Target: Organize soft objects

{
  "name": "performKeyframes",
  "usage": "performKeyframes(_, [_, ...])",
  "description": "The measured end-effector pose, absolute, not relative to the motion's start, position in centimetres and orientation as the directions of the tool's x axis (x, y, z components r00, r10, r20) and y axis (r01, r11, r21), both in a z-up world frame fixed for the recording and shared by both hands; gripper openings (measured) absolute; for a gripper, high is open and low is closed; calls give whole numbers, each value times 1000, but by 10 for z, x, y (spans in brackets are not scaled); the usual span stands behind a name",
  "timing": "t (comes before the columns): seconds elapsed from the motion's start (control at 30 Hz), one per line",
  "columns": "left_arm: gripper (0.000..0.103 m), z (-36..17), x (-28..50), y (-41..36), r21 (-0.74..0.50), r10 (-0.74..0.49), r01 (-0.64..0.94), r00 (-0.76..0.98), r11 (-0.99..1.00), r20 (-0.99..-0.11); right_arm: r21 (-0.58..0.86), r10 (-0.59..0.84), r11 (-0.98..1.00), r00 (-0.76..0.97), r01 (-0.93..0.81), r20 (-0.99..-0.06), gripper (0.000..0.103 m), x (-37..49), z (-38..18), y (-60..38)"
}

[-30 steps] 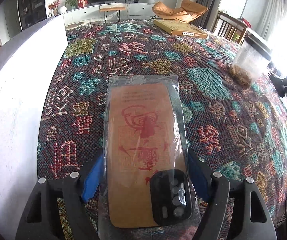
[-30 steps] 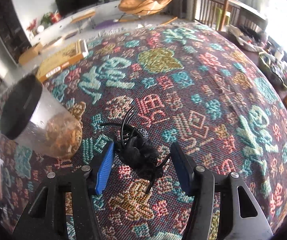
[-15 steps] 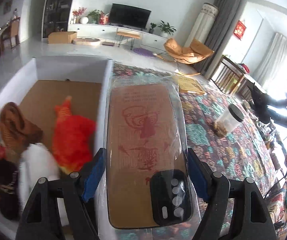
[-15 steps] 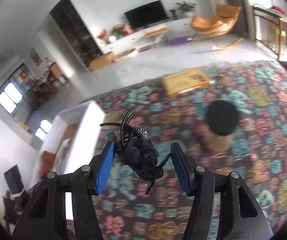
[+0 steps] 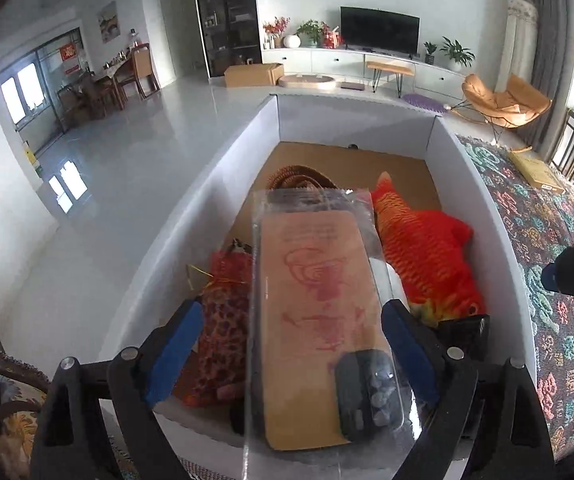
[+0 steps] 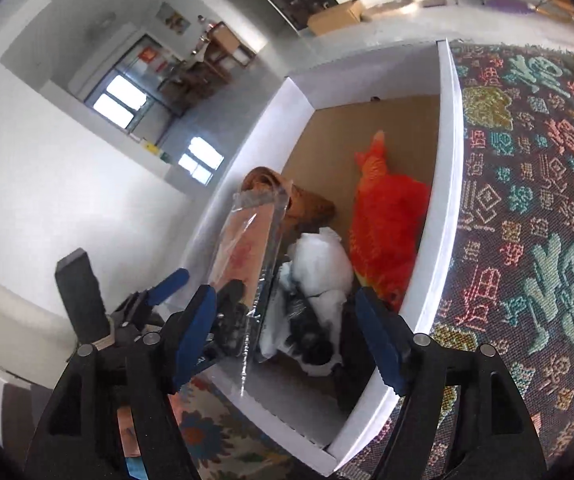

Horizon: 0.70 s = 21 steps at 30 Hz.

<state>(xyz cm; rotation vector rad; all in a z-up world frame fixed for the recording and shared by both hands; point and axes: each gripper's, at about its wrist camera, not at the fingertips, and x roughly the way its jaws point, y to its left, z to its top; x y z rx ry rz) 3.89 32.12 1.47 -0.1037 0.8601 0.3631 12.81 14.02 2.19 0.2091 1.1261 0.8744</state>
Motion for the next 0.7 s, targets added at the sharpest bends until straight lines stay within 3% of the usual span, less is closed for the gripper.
performKeyframes(0.17, [103,39,23,306,95,351,-396,648,914,-676,394,608,729,265,-560,-748,78,117,35,128])
performKeyframes(0.33, [103,56,11,294,68,364,-415,694,907,-621,260,533,747,318,-612,-784,78,98,44,132])
performKeyframes(0.7, [103,52,10,284,129,405,-446,608,886,-683,117,433,765,371,-633,-821,79,76,45,140])
